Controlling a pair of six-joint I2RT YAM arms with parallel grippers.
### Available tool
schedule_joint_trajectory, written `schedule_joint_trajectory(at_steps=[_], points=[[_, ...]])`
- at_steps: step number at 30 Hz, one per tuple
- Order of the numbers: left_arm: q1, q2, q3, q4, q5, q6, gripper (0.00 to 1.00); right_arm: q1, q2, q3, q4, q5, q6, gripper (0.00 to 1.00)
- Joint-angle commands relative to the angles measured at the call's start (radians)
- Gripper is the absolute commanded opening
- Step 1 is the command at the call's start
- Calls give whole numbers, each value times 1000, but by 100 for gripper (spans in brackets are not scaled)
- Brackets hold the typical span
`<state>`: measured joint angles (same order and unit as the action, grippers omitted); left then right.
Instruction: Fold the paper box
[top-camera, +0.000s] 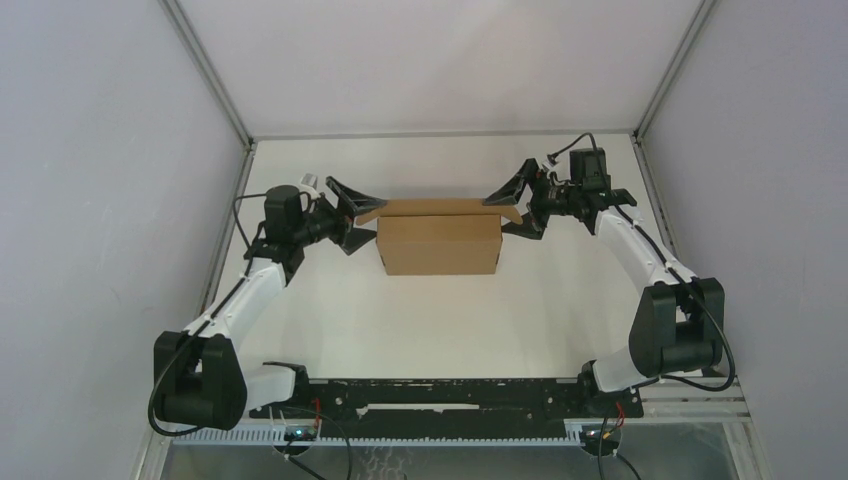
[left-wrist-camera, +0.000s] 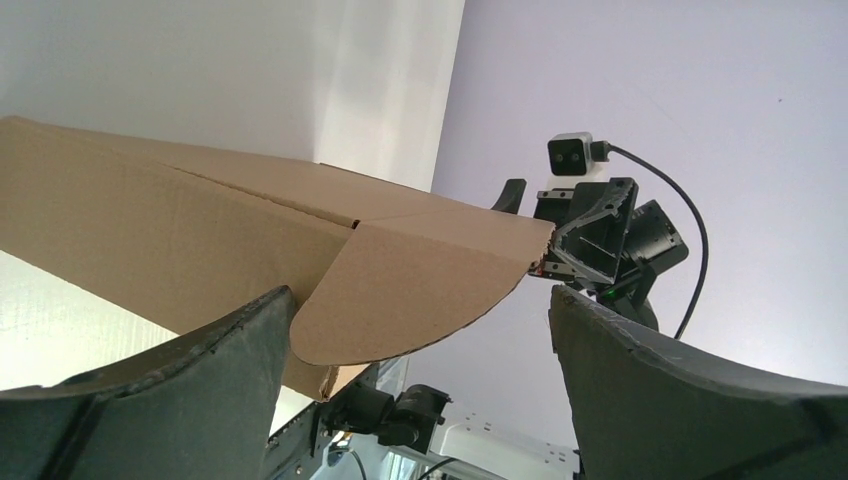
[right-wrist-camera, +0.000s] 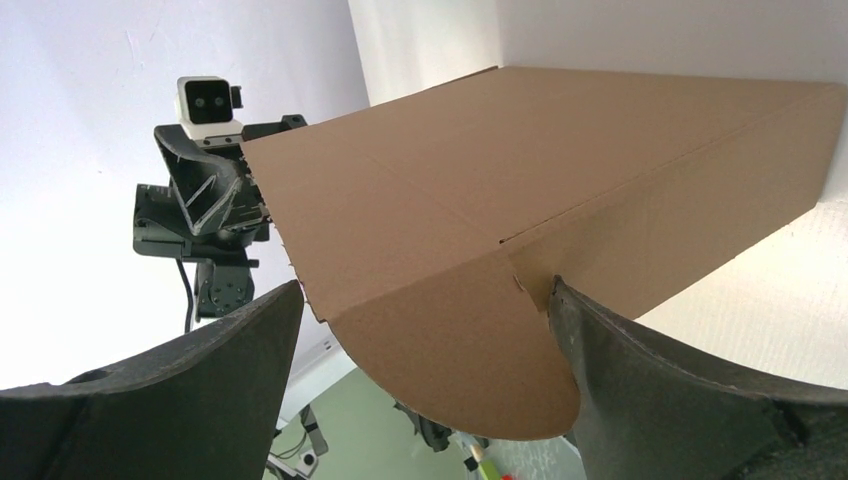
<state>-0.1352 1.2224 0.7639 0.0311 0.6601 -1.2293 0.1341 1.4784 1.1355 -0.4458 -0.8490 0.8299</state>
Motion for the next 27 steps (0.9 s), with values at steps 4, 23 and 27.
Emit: schedule_joint_trajectory(at_steps=[4, 23, 27], points=[[-57, -3, 96, -76, 143, 39, 100, 16, -26, 11, 37, -182, 17, 100], [-54, 22, 110, -102, 137, 99, 100, -10, 20, 11, -5, -176, -64, 100], [-55, 19, 110, -105, 137, 105, 100, -14, 20, 11, -29, -172, -108, 100]])
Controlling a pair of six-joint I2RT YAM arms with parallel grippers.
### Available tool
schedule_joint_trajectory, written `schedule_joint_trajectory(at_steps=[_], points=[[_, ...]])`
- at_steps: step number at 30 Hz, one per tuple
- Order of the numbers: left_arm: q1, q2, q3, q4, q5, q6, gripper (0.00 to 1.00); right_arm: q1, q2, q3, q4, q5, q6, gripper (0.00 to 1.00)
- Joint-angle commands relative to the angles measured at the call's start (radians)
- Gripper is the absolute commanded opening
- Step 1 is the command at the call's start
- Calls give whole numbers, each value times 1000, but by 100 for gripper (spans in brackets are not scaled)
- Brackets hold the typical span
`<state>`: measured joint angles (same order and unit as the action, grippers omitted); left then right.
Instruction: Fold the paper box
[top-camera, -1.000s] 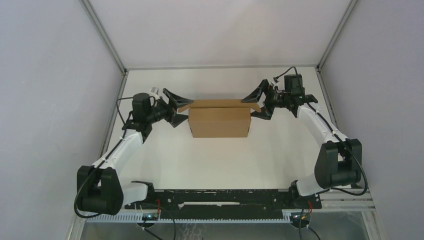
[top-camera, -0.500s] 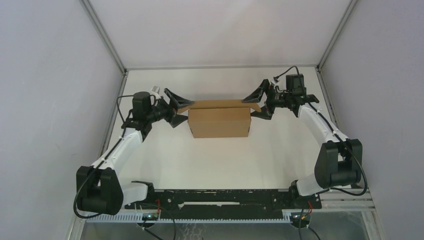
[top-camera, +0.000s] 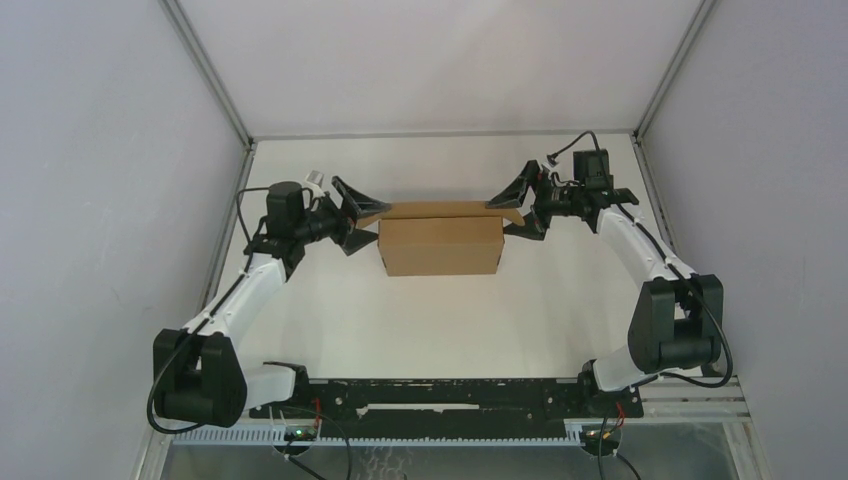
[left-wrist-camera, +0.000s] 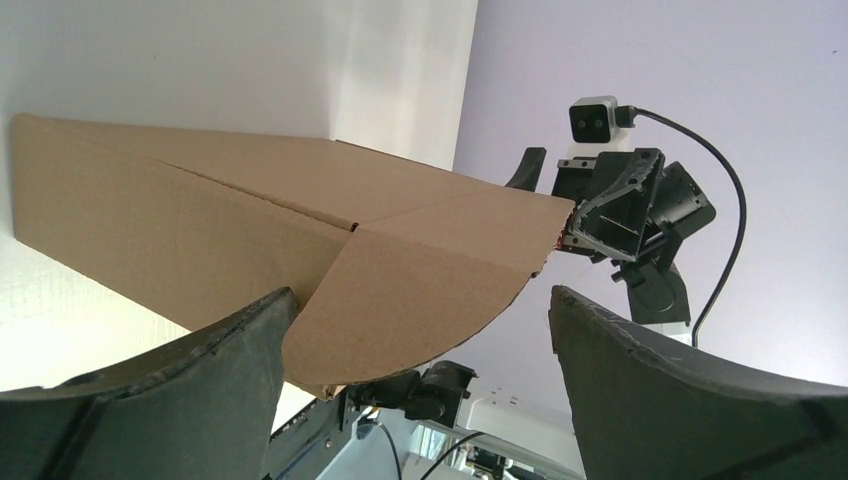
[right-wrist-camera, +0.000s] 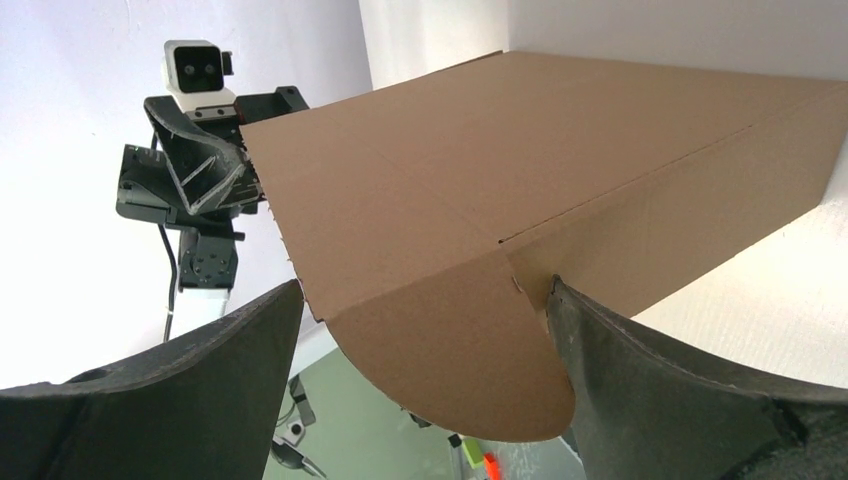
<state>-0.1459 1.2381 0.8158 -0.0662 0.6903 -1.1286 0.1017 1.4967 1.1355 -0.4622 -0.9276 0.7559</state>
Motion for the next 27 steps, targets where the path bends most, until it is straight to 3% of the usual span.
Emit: schedule_joint_trajectory(at_steps=[1, 27], points=[[-45, 3, 59, -7, 108, 6, 100, 17, 2, 11, -17, -90, -42, 100], [-44, 50, 84, -7, 117, 30, 100, -75, 21, 11, 0, -105, -127, 100]])
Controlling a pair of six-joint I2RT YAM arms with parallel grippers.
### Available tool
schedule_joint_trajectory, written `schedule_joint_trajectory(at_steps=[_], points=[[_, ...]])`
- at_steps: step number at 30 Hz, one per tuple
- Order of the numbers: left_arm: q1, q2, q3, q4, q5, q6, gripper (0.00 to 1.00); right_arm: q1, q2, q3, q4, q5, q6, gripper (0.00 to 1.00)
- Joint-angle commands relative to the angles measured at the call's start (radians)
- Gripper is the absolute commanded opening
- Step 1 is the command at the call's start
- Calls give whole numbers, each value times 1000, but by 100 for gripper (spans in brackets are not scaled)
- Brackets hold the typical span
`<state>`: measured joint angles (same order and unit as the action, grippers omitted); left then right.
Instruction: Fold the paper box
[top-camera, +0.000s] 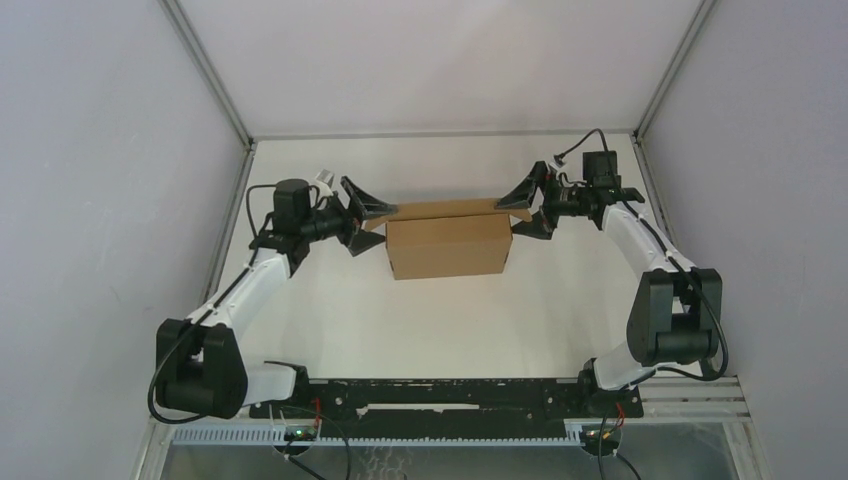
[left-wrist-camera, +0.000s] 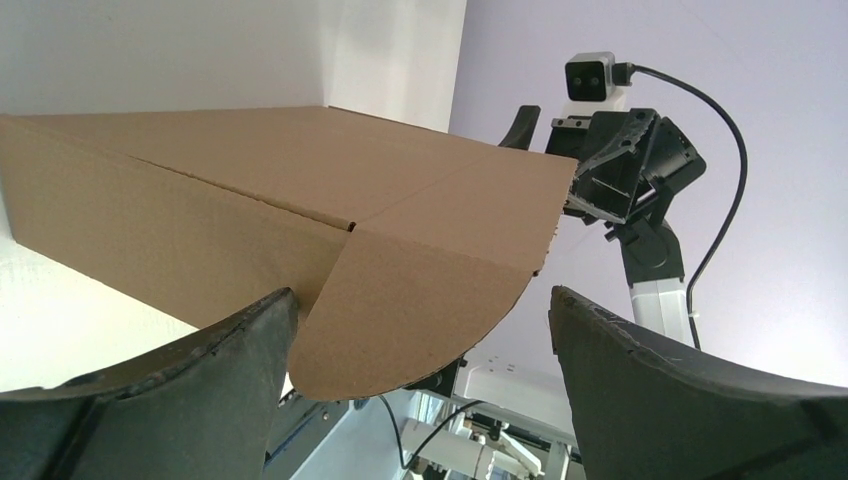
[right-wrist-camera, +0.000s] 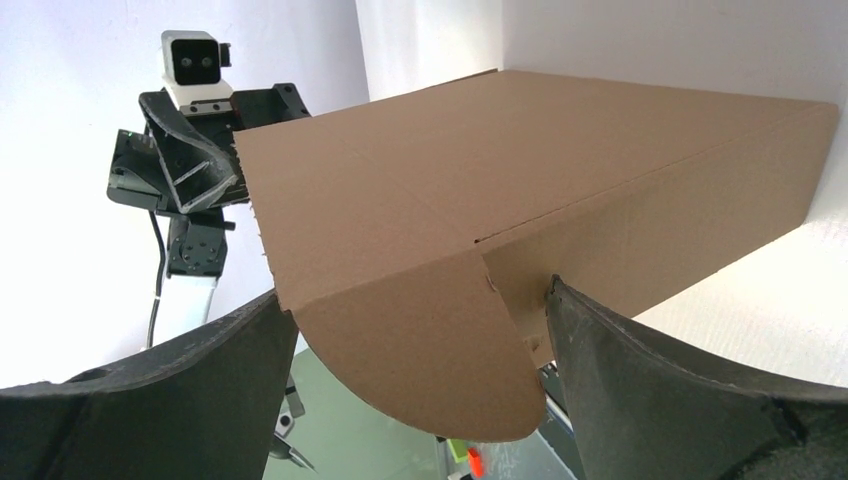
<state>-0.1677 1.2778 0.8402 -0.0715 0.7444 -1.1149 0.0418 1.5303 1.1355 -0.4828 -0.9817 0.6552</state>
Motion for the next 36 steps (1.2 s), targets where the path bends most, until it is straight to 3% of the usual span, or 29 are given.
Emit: schedule_joint_trajectory(at_steps=[1, 11, 17, 29, 36], points=[[-23, 14, 62, -2, 64, 18, 100, -21, -16, 11, 23, -54, -30, 100], [-18, 47, 90, -2, 81, 27, 100, -66, -32, 12, -23, -43, -123, 100], [-12, 63, 107, -2, 87, 34, 100, -70, -27, 62, -142, 29, -239, 100], [10, 52, 118, -13, 109, 54, 100, -74, -83, 120, -215, 119, -349, 100], [18, 31, 121, -47, 134, 100, 100, -62, -162, 152, -274, 247, -454, 100]])
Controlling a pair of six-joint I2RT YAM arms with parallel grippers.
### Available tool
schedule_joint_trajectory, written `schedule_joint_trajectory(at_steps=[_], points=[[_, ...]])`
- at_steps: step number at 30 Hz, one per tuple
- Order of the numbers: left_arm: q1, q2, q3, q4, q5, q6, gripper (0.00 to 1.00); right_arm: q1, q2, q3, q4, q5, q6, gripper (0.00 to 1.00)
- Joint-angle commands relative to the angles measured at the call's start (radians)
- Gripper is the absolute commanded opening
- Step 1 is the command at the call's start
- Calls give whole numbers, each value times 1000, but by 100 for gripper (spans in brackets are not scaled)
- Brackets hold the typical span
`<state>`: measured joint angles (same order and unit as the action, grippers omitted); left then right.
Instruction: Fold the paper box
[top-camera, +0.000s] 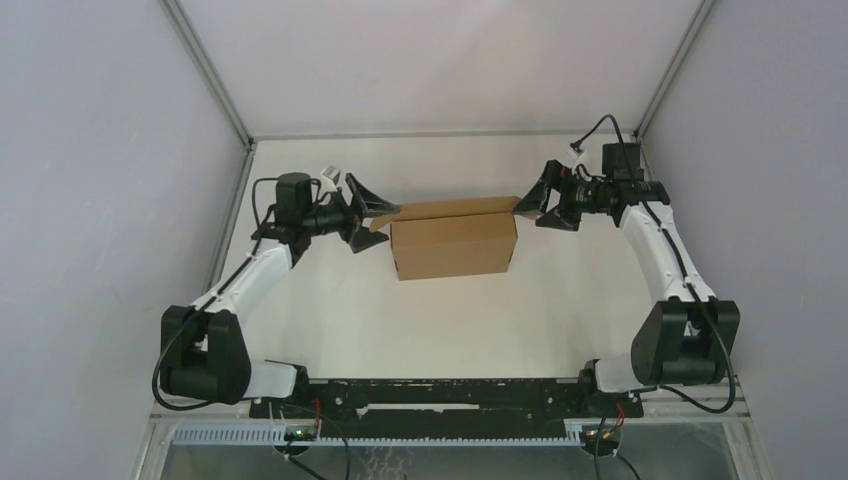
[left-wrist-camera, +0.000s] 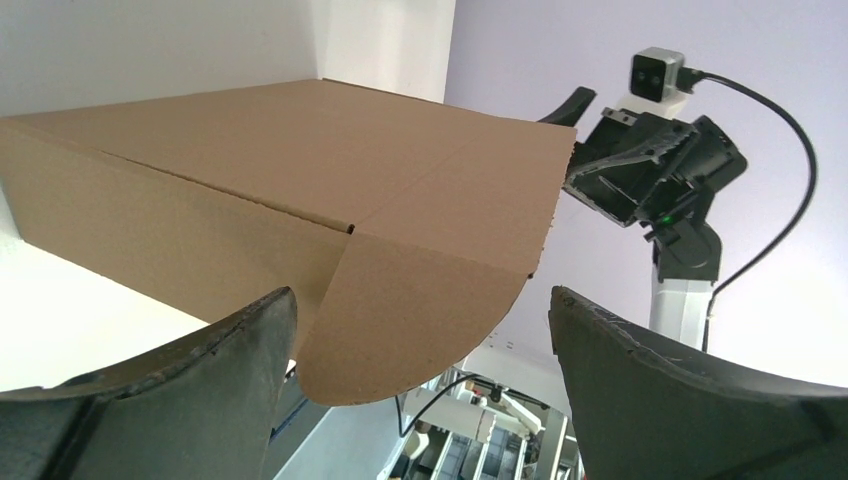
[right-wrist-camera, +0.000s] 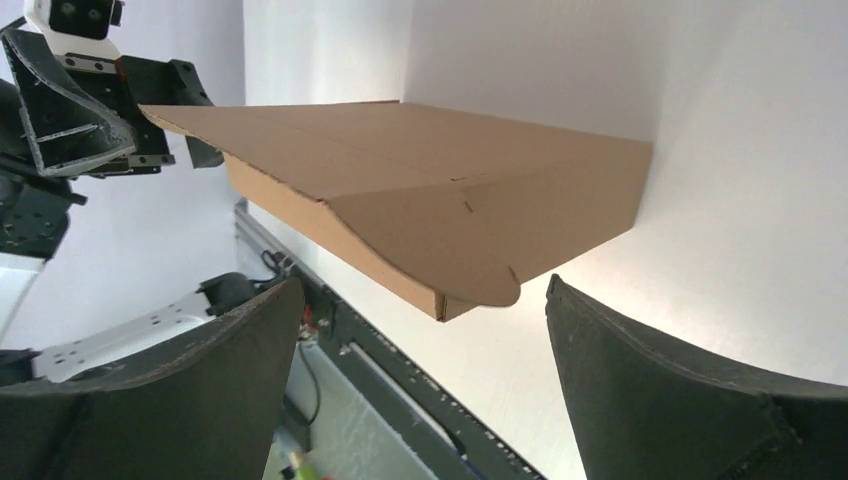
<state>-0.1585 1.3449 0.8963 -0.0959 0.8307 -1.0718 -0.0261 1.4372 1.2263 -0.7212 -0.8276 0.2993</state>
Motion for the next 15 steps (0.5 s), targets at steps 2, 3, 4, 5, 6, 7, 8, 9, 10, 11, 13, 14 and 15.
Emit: schedule_joint_trajectory(at_steps=[2, 3, 4, 5, 6, 7, 8, 9, 10, 11, 13, 14, 15], points=[[12, -42, 66, -48, 54, 82, 100, 19, -90, 71, -55, 153, -129, 100], [15, -45, 68, -73, 53, 99, 100, 22, -102, 72, -57, 187, -135, 100], [19, -48, 69, -91, 53, 115, 100, 23, -112, 73, -61, 219, -140, 100], [23, -52, 70, -108, 52, 132, 100, 24, -120, 76, -66, 245, -145, 100], [29, -58, 68, -119, 51, 142, 100, 24, -129, 75, -71, 270, -153, 100], [34, -69, 65, -124, 51, 148, 100, 24, -140, 76, -77, 300, -162, 100], [41, -78, 63, -138, 51, 159, 100, 23, -155, 77, -83, 326, -172, 100], [48, -92, 66, -160, 44, 177, 100, 23, -168, 76, -89, 351, -176, 100], [54, -107, 73, -194, 33, 202, 100, 24, -182, 77, -98, 375, -179, 100], [61, -124, 82, -234, 15, 230, 100, 48, -197, 76, -101, 394, -181, 100], [72, -164, 100, -302, -22, 282, 100, 53, -226, 71, -101, 421, -178, 100], [76, -187, 103, -319, -33, 293, 100, 54, -241, 70, -103, 425, -173, 100], [80, -209, 104, -332, -43, 301, 100, 54, -256, 70, -107, 426, -170, 100]])
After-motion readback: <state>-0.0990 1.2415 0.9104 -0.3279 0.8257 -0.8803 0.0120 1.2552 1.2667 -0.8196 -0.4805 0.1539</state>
